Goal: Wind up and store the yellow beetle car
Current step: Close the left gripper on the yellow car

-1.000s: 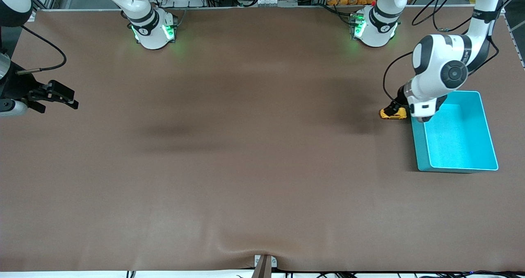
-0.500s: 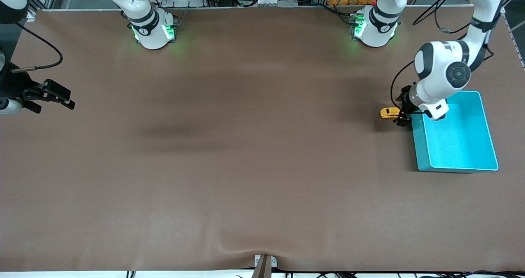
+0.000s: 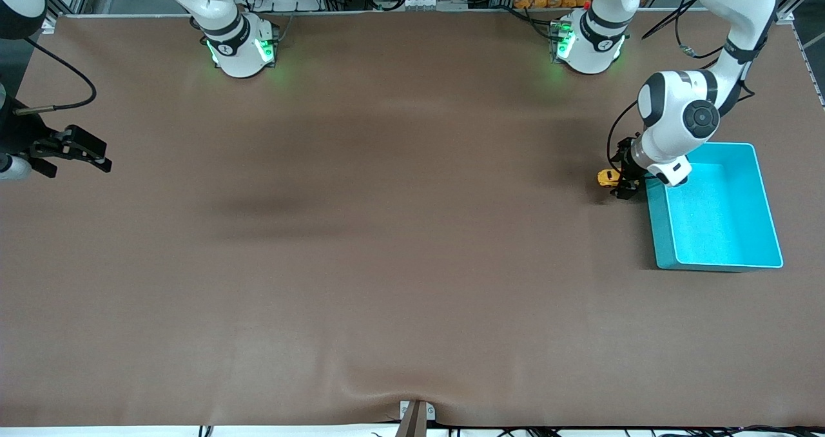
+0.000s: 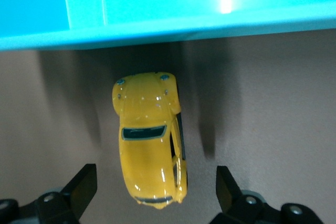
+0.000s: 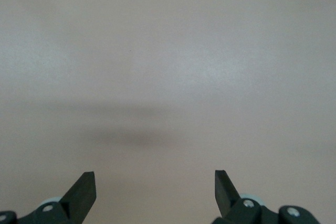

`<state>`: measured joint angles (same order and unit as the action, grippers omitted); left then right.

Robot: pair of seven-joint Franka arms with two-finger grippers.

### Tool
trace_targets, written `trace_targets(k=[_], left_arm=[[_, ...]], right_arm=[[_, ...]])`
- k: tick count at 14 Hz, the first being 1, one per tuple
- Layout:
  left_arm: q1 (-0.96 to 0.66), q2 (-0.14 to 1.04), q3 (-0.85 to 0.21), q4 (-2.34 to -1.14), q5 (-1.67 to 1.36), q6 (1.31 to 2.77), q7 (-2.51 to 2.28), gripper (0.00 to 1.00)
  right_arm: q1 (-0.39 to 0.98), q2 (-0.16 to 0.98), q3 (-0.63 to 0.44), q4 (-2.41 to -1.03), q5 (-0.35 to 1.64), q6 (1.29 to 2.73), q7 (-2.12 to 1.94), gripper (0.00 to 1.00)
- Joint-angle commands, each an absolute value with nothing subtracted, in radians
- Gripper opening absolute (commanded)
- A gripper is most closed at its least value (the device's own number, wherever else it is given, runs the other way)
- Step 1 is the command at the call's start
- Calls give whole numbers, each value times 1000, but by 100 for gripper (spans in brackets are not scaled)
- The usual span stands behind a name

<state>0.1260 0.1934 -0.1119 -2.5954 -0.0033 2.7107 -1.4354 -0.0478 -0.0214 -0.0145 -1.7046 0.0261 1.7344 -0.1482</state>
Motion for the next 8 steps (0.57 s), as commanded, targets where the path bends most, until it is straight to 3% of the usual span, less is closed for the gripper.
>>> trace_targets(k=[1,2,3,8], left_arm=[[150,209,-114,-2602,-26,2756,-1442,80],[159,209,-114,-2600,-26,2757,-1442,22],[176,207,-114,-2600,-26,2757,-1443,0],[181,177,-158,-2591,-25,2755,-1450,0]], right_arm=[[-46,-28,-21,-1695,14,1720,-155,100],[-48,-28,-21,-1695,15,1721,-155,100],[-48,-25,-21,-1695,15,1724,-156,100],[-52,-28,-23,-1694,15,1720,-160,100]])
